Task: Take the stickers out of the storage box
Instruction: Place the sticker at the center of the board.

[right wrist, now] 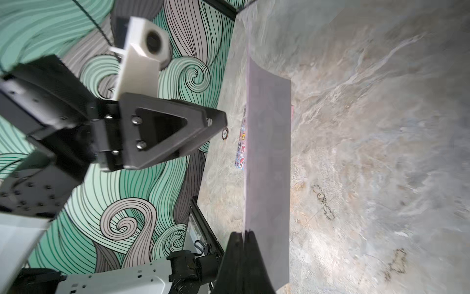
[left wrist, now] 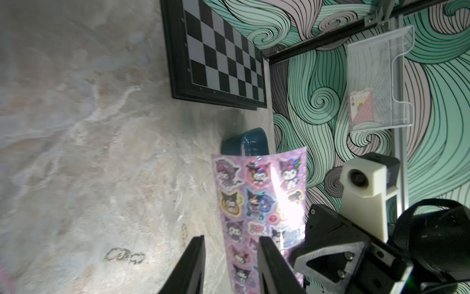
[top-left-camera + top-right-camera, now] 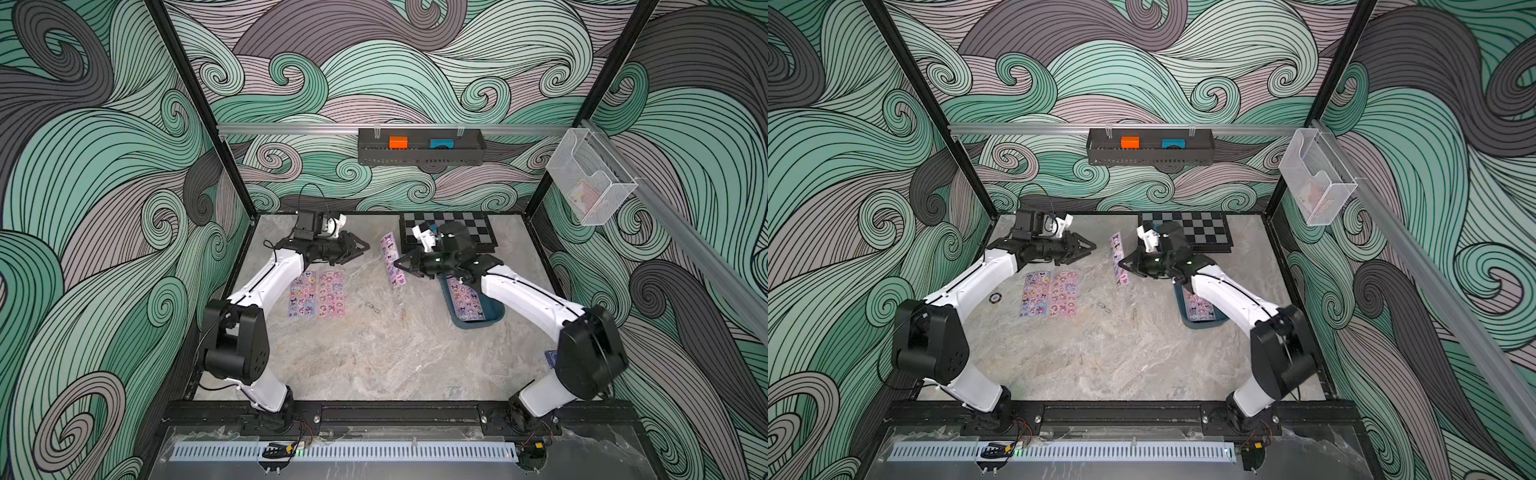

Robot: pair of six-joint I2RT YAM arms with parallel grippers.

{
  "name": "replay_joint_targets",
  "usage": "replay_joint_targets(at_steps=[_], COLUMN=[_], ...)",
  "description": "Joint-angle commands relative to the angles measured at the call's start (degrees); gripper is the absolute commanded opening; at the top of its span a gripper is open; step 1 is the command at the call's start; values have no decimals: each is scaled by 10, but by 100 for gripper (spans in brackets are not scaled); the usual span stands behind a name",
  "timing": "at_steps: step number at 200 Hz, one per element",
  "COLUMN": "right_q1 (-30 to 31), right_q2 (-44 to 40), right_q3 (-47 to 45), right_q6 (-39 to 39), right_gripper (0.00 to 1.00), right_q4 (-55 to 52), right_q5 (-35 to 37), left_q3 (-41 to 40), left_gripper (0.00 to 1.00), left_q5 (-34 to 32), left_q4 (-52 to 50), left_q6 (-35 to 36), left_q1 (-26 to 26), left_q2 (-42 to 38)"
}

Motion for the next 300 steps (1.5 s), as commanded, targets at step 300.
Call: replay_joint_targets(at_steps=[300], right_q1=[125], right_q2=[318], right_q3=[-3], right_q6=[153], right_gripper=[1], right_q4=[297], right_q5=[180], left_q3=[-23], left_gripper=[40], left_q5=[31], left_q4=[11], left_q6=[36], left_q1=[46], left_q2=[-15])
